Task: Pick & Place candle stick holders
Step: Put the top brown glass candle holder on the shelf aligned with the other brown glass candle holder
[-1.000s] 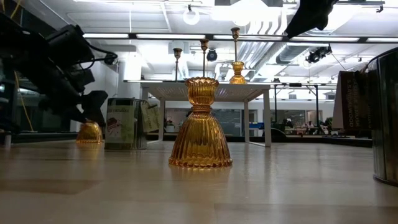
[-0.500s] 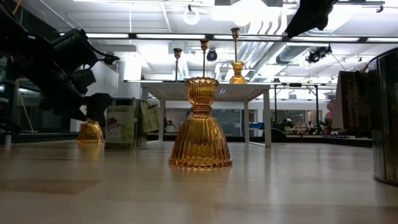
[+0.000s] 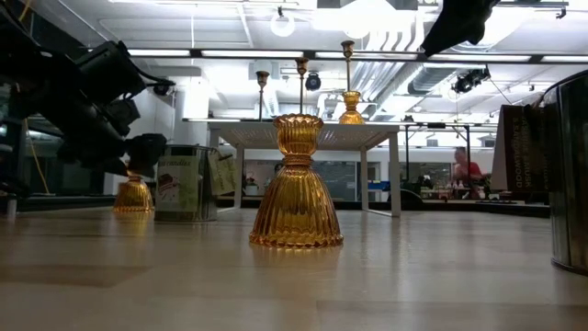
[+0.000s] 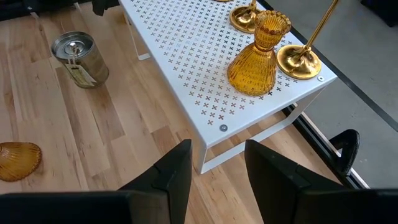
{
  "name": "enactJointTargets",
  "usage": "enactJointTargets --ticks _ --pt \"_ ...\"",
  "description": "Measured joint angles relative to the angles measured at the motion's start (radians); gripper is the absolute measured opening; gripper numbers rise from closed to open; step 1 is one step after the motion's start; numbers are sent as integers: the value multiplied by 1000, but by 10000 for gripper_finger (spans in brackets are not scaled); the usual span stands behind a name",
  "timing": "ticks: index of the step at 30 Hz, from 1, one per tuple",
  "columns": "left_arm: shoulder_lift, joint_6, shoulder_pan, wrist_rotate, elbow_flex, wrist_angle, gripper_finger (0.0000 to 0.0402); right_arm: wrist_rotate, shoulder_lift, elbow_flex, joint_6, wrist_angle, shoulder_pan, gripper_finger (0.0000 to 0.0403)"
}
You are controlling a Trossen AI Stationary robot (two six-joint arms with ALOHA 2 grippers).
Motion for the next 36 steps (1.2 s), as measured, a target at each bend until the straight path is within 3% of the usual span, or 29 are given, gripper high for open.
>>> enactJointTargets --ticks 15,26,36 --pt "0 -3 0 -1 0 1 133 0 0 0 0 0 0 140" --pt "-2 5 0 -1 17 15 137 0 0 0 0 0 0 140" --pt "-35 232 0 -20 170 -27 138 0 0 0 0 0 0 140"
